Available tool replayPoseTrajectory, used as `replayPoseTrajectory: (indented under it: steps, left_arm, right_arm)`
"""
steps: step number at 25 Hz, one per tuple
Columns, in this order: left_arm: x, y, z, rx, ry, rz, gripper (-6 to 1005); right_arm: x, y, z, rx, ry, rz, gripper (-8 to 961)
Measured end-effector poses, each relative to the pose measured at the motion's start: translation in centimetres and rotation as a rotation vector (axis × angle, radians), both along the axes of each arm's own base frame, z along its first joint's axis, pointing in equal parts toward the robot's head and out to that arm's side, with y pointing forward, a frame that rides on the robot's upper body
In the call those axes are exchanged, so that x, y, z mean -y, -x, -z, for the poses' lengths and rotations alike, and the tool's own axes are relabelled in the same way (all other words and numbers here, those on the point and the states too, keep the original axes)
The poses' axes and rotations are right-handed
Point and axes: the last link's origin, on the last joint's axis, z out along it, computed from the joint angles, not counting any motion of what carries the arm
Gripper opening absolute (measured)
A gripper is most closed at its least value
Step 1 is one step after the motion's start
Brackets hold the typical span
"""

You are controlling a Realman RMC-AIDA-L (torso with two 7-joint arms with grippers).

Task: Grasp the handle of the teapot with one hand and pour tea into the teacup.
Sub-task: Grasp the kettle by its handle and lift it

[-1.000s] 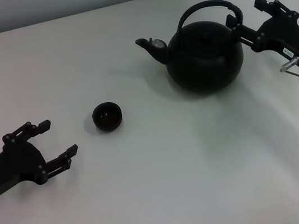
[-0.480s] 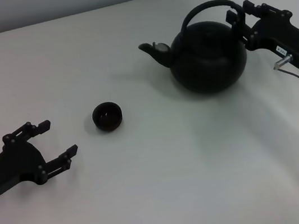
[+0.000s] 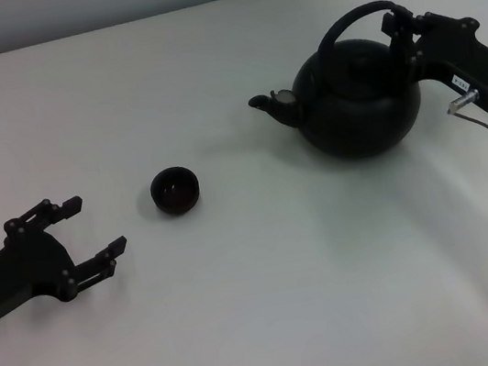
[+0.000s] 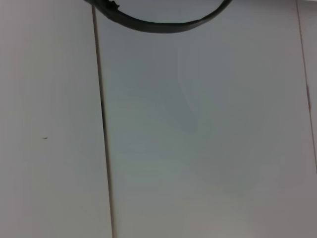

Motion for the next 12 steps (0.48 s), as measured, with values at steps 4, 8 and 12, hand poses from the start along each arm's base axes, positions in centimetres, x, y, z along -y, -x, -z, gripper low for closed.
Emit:
replayPoseTrajectory:
  steps: [4,8,12]
  left_arm:
    - [0.0,0.0,0.0,0.0,0.0,0.0,799]
    - [0.0,-0.1,-0.1,-0.001,-0.002,0.006,799]
    - [0.0,-0.2,-0.2,-0.001,-0.004,0.011,799]
  right_arm:
    - [0.0,0.1,-0.1,-0.009,-0.015,0.0,115]
    - [-0.1,0.5,-0.5,-0.025,-0.039,-0.023,116]
    - [-0.5,1.1,-0.8,-0.028,-0.05,-0.054,116]
